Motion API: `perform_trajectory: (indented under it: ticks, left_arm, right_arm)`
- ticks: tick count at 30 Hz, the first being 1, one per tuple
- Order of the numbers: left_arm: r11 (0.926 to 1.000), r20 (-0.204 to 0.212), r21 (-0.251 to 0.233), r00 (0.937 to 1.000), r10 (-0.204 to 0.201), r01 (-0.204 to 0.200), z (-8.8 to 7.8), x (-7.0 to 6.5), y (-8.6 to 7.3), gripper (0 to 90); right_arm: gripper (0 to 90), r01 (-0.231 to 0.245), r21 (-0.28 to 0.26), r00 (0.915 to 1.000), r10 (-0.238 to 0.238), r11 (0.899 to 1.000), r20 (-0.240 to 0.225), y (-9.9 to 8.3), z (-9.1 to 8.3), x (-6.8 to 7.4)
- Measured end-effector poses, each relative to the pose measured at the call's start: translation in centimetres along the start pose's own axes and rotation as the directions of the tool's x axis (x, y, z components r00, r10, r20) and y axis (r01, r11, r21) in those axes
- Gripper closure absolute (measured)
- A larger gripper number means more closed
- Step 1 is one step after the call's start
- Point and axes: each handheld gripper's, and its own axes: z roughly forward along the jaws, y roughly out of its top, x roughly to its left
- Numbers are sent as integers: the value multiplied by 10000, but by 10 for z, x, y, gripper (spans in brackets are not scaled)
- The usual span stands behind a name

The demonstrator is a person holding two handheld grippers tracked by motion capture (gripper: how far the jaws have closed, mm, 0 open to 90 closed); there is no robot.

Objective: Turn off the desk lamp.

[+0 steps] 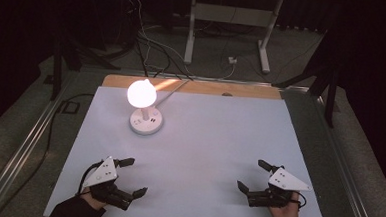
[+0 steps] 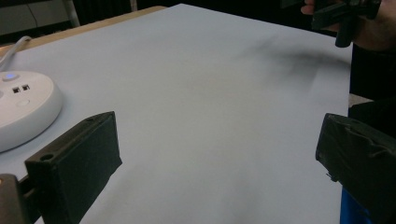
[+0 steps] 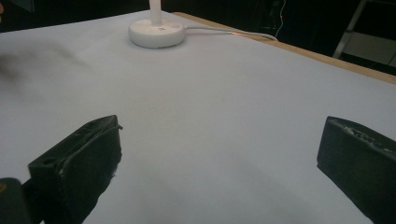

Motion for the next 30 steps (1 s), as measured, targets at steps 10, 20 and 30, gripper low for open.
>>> perform_trajectory:
  ticks: [10,20,30]
  left_arm:
    - [9998,-41,-67,9999,163,-163,2,1,10,5]
    - [9996,-402,-238,9991,110,-120,8,5,27,5]
    - [9994,-764,-328,9971,27,-52,14,14,38,5]
  right_arm:
    - [0,44,-65,10000,-43,10000,46,1,-1,1]
    - [0,-1,-98,10000,1,10000,58,1,-1,1]
    - [0,-31,-114,10000,32,9999,43,1,0,1]
